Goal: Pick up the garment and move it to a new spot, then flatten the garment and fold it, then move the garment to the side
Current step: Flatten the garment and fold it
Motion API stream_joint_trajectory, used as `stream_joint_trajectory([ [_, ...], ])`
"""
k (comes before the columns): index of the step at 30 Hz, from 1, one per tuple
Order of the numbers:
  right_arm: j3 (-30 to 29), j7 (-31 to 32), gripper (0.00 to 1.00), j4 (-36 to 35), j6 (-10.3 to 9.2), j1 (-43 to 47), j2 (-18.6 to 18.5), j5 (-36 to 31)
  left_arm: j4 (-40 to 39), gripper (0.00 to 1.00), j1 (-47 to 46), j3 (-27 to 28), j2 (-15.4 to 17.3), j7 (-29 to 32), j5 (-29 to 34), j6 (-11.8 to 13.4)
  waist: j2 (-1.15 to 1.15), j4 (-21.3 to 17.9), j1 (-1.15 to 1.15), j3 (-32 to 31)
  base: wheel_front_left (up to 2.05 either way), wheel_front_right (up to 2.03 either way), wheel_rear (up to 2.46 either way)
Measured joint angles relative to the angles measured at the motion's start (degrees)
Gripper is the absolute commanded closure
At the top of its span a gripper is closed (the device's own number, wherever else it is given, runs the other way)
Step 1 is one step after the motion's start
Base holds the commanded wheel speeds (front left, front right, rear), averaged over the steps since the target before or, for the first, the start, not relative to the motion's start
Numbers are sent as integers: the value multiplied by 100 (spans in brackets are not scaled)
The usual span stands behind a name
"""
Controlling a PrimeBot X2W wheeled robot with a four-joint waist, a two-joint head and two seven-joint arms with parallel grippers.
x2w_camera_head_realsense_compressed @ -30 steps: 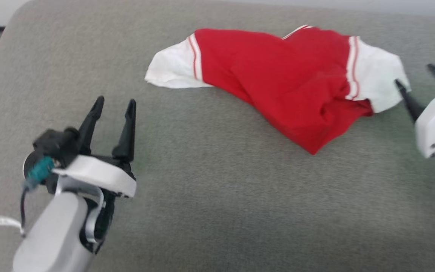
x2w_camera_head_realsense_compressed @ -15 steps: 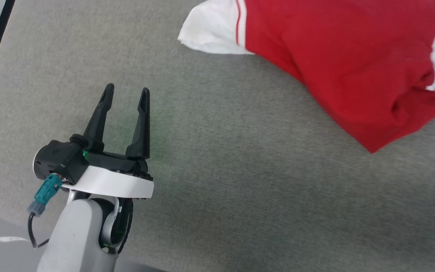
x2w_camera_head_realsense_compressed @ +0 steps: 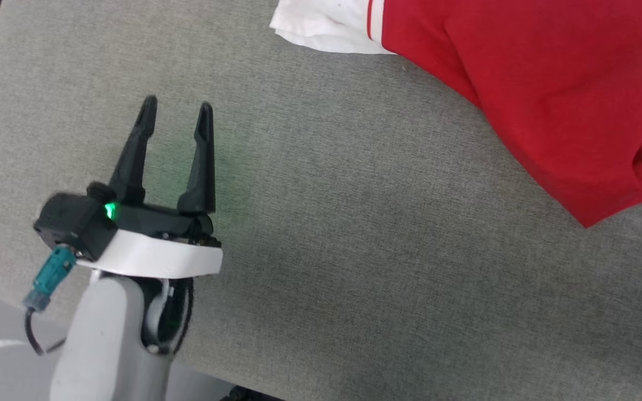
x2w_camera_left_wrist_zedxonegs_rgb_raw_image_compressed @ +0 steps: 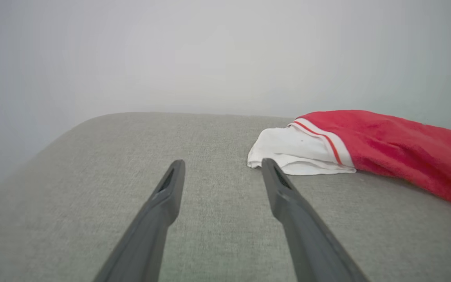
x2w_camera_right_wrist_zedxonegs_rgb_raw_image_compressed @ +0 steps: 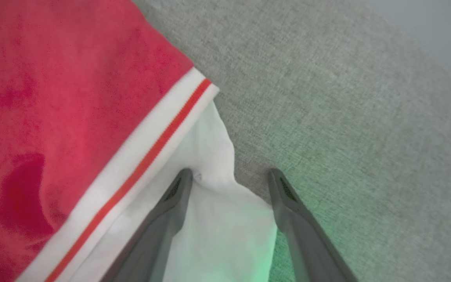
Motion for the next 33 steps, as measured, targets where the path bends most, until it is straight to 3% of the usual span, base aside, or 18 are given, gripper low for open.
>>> stream_joint_trajectory([
  [4,104,114,100,-114,1,-106,15,47,-4,0,-430,-248,364,-1,12,-24,0,-73,0,63,0,0,0],
  [9,197,114,100,-175,14,-239,49,51,325,0,-1655,-1393,1459,223,-759,-43,0,-152,0,136,0,0,0],
  [12,297,156,100,-298,18,-339,47,51,520,0,-2659,-2308,2198,876,-1358,-43,0,-202,0,208,0,0,0],
  [16,434,253,100,-485,19,-550,49,51,815,0,-3888,-3496,2781,2114,-2738,-51,0,-287,0,359,0,0,0],
  [18,491,291,100,-582,19,-657,48,52,1060,0,-4516,-3849,2925,2702,-3412,-48,0,-331,0,448,0,0,0],
  [21,600,369,100,-746,19,-830,38,60,1471,0,-5303,-4331,3030,3276,-3920,-48,0,-411,0,583,0,0,0],
  [26,710,383,100,-902,22,-1054,82,90,2146,0,-6119,-4957,2919,4356,-4921,-48,0,-570,0,768,0,0,0],
  [29,772,380,100,-961,23,-1154,114,125,2491,0,-6451,-5034,2786,4809,-5539,-47,0,-653,0,853,0,0,0],
  [33,875,375,100,-1048,24,-1286,132,149,2853,0,-6815,-5276,2741,5353,-5836,-47,0,-752,0,954,0,0,0],
])
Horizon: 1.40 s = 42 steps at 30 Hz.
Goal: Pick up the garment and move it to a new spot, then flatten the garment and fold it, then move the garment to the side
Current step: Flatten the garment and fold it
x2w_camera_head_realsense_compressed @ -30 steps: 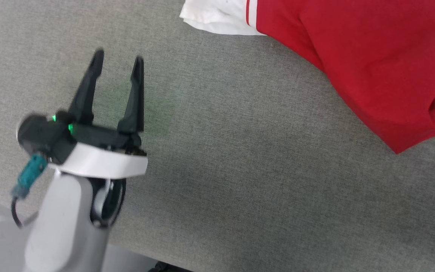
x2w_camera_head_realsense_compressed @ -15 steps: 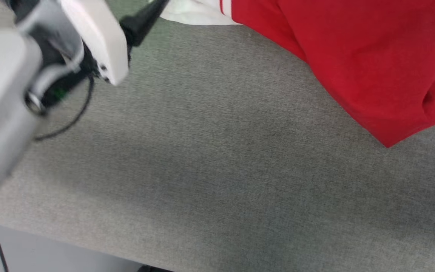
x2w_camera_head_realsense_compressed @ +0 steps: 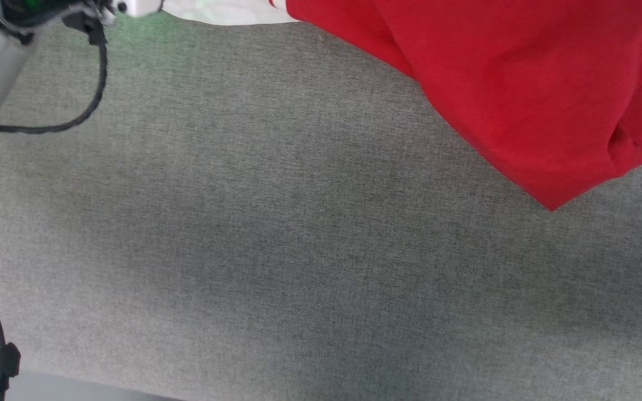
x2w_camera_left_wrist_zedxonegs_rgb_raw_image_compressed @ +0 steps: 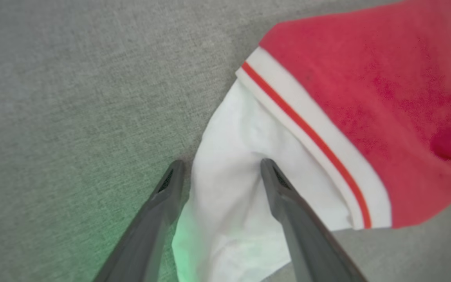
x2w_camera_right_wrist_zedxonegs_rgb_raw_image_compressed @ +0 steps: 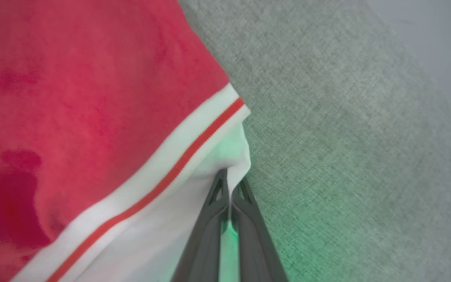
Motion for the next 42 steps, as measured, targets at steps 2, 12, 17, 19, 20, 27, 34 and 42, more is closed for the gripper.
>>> stream_joint_trajectory([
  [2,60,-12,100,-12,0,-55,13,4,152,0,-107,-37,-32,289,-248,-1,0,-39,0,35,0,0,0],
  [12,396,-287,100,42,-5,-240,129,15,501,100,-275,-197,-76,606,-671,0,0,-169,0,20,0,0,0],
  [17,510,-809,100,221,-9,-211,189,108,447,100,-199,-289,-104,4,-566,0,0,-219,0,-144,0,0,0],
  [19,505,-1114,100,290,-9,-165,216,170,430,100,-142,-302,-118,-263,-556,0,0,-240,0,-246,0,0,0],
  [20,498,-1273,100,334,-13,-150,227,204,431,100,-134,-296,-111,-376,-559,0,0,-251,0,-302,0,0,0],
  [27,135,-2342,100,554,-22,-186,244,417,388,100,-92,-127,-56,-1085,-726,0,0,-365,0,-771,0,0,0],
  [34,-485,-3439,100,1360,-23,-625,520,112,678,100,-348,147,-88,-2259,-604,0,0,-619,0,-973,0,0,0],
  [42,-1760,-5233,100,3226,-22,-1974,1585,-1059,2287,100,-1544,932,-843,-4287,-456,0,0,-965,0,-894,0,0,0],
])
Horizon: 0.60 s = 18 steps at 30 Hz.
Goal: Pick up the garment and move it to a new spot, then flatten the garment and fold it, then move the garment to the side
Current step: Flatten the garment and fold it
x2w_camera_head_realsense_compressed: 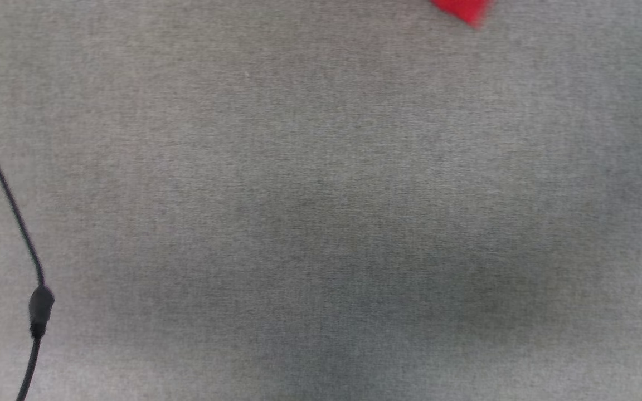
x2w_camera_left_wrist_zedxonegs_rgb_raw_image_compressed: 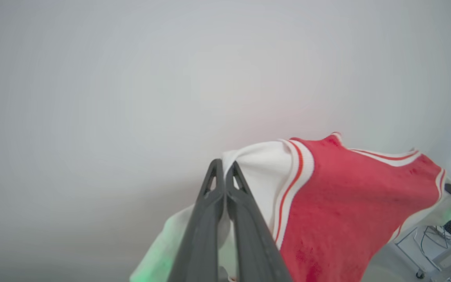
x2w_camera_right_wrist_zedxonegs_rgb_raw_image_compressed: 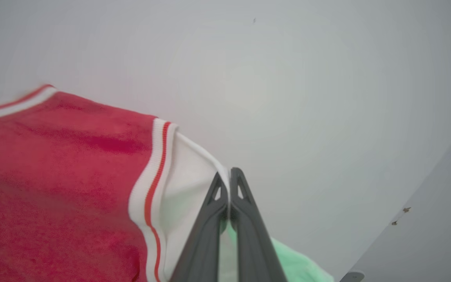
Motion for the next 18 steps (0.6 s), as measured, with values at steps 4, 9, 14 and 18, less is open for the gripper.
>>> stream_joint_trajectory([
  [4,-422,-706,100,541,0,-577,281,-499,274,100,-477,270,-238,-546,-73,-1,0,-94,0,-7,0,0,0],
  [9,-710,-1244,100,1190,0,-1014,535,-949,323,100,-781,427,-347,-865,-108,-1,0,-164,0,-90,0,0,0],
  [14,-464,-1277,100,1327,0,-678,552,-1050,-81,100,-171,392,-202,-804,-309,-1,0,-150,0,-157,0,0,0],
  [18,-234,-1028,100,1031,0,237,534,-564,-879,100,792,330,75,-471,-706,0,0,-141,0,-242,0,0,0],
])
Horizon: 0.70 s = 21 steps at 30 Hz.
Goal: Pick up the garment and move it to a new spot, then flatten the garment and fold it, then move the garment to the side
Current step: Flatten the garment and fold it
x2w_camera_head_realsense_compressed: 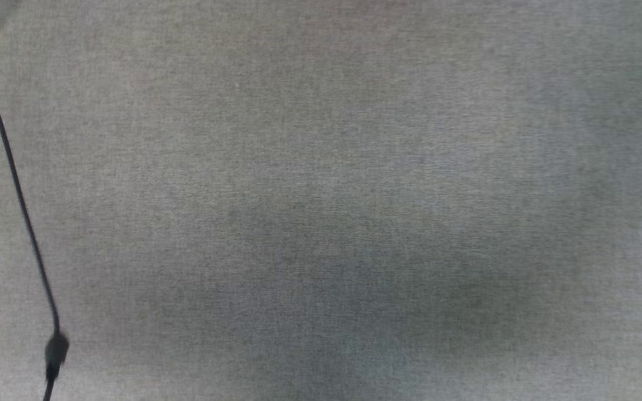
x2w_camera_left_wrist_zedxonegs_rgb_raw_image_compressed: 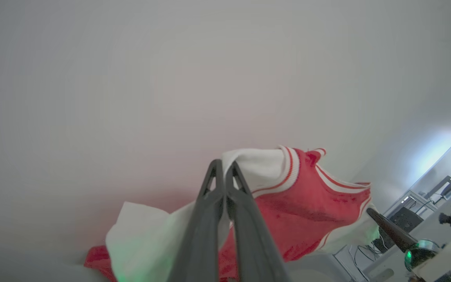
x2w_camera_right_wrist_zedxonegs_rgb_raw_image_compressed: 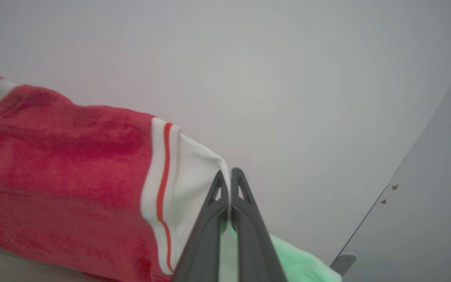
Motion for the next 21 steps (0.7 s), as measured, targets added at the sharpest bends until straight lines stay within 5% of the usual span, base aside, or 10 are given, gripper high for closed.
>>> stream_joint_trajectory([
  [5,477,621,100,-923,0,1614,-152,756,-1377,100,1672,-63,641,308,-544,0,0,-80,0,-158,0,0,0],
  [9,626,1252,100,-1971,-1,3043,-688,1412,-2227,100,2990,43,1046,53,-822,0,0,-68,0,-362,0,0,0],
  [21,-116,2465,100,-4890,-1,7123,-1987,2542,-3839,100,6249,-613,1784,-486,-400,0,0,49,0,-1251,0,0,0],
])
